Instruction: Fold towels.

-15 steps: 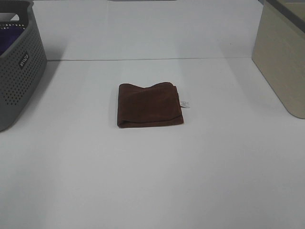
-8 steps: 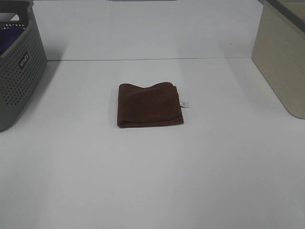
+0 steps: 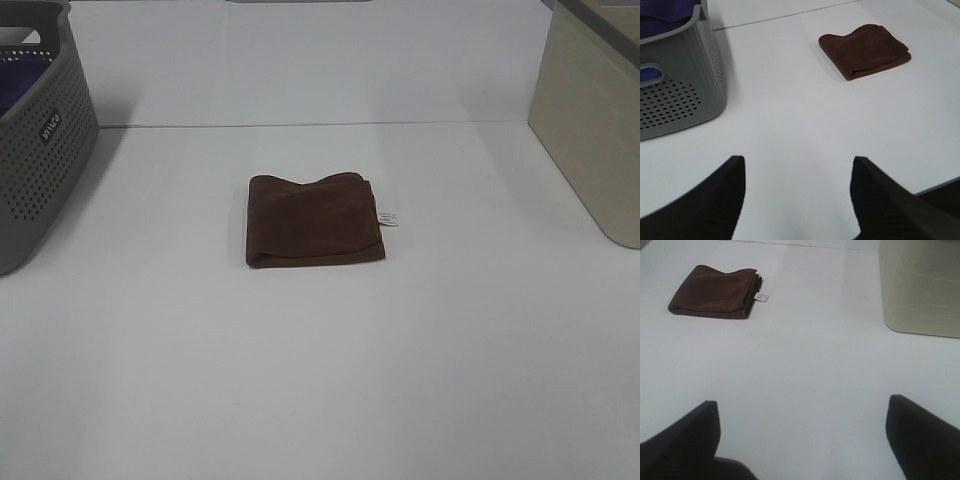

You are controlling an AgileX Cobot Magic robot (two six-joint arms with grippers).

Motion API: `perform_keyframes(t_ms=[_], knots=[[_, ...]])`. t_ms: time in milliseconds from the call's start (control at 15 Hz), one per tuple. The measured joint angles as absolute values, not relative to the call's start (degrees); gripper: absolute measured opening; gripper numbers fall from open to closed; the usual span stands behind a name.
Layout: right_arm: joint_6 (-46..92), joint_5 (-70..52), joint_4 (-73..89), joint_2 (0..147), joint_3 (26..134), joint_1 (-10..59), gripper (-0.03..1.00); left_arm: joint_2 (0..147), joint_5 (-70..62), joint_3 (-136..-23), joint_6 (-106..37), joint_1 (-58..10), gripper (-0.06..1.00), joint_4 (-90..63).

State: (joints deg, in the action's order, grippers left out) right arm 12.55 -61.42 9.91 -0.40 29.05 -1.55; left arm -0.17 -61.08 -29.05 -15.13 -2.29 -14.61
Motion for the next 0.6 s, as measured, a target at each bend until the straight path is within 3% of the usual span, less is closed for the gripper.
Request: perform_keyframes(t_ms=[600], knots=[[12.55, -61.42, 9.91, -0.40, 29.05, -1.55, 0.85, -0.23, -61.08, -29.05, -15.13, -2.29, 0.59, -14.61]])
